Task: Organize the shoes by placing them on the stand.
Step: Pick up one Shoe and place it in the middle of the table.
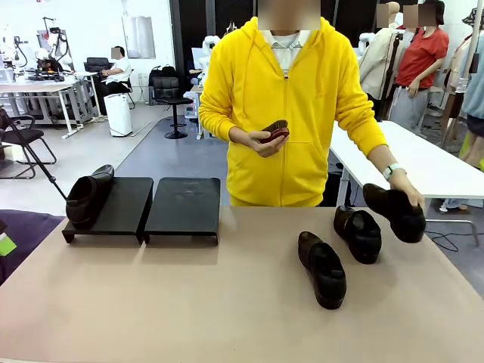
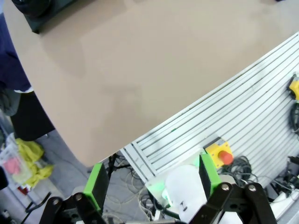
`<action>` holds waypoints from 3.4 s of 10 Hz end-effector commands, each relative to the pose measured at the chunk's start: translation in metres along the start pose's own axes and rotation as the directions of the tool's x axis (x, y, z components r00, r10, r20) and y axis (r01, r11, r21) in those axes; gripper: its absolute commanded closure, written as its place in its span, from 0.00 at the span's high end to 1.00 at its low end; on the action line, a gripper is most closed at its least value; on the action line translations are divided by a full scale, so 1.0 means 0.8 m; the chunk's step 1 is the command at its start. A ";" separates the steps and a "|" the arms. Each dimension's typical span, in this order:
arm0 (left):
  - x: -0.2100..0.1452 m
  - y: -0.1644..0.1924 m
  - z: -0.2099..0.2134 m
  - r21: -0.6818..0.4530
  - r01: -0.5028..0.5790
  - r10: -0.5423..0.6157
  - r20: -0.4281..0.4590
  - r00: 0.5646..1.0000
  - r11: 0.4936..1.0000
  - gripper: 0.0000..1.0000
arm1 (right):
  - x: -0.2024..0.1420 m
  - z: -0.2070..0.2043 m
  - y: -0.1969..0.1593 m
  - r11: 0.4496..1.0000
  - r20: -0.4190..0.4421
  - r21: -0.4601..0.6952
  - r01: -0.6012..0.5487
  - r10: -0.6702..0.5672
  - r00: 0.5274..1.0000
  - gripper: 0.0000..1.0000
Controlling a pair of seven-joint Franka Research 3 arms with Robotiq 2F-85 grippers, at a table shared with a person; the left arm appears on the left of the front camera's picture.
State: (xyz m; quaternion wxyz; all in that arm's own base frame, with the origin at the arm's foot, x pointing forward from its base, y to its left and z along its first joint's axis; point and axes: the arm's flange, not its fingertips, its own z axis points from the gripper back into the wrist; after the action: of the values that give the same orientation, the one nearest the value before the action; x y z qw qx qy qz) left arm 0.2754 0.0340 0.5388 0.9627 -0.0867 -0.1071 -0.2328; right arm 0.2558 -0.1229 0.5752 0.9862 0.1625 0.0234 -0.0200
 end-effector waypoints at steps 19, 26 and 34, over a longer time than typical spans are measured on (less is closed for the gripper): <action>-0.001 -0.002 0.002 -0.009 -0.015 0.015 0.002 1.000 1.000 1.00 | 0.258 -0.245 0.395 0.965 -0.125 -0.166 -0.204 0.184 0.975 1.00; -0.001 -0.002 0.002 -0.009 -0.015 0.015 0.002 1.000 1.000 1.00 | 0.261 -0.314 0.393 0.978 -0.052 -0.195 -0.077 0.068 0.996 1.00; -0.001 -0.002 0.002 -0.009 -0.015 0.015 0.002 1.000 1.000 1.00 | 0.260 -0.409 0.355 0.962 0.139 -0.235 0.141 -0.110 0.984 1.00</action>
State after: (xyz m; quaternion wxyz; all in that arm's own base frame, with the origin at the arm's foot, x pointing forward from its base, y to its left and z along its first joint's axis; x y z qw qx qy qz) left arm 0.2753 0.0335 0.5388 0.9632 -0.0870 -0.1068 -0.2309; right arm 0.4645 0.2421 0.3464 0.9953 0.0308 -0.0189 -0.0896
